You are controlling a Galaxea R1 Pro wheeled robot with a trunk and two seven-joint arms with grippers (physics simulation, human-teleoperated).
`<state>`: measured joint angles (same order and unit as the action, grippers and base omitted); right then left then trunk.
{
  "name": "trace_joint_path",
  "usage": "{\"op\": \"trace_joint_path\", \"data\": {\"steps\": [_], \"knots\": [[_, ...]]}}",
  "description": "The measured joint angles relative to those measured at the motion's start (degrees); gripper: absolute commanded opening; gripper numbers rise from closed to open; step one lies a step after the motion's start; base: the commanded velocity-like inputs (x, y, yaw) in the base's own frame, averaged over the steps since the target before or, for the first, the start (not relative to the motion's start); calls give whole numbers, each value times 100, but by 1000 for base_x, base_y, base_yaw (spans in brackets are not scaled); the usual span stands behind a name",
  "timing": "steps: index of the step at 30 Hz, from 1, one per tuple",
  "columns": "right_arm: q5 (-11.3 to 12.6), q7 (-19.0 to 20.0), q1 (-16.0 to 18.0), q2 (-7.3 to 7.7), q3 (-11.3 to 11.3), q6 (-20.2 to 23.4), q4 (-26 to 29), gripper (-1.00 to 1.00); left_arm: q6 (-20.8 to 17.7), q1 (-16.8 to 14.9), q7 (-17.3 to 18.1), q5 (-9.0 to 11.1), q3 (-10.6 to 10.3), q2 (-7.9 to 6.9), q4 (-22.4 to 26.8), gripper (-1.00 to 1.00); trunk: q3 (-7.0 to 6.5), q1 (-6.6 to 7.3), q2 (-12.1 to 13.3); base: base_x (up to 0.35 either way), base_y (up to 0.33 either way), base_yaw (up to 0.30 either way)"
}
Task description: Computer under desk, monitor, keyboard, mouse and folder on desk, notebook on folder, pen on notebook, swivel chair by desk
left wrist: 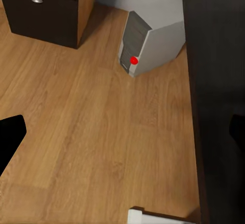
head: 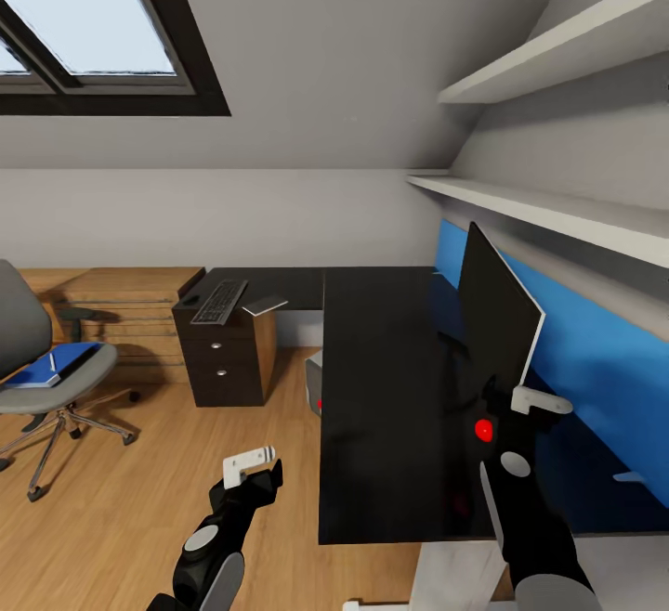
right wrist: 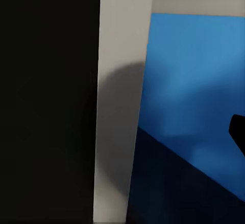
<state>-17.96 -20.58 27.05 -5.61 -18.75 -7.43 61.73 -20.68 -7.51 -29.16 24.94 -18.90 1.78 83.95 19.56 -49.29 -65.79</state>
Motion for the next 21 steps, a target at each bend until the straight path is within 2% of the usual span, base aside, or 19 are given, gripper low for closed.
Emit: {"op": "trace_joint_path", "data": {"steps": [9, 21], "knots": [[-11, 4, -4, -5, 1, -11, 2, 100, -1, 0, 0, 0, 0, 0, -8, 100, 0, 0, 0, 0, -152, 0], [-12, 4, -4, 0, 1, -10, 3, 100, -1, 0, -3, 6, 0, 0, -9, 100, 0, 0, 0, 0, -48, 0]]}}
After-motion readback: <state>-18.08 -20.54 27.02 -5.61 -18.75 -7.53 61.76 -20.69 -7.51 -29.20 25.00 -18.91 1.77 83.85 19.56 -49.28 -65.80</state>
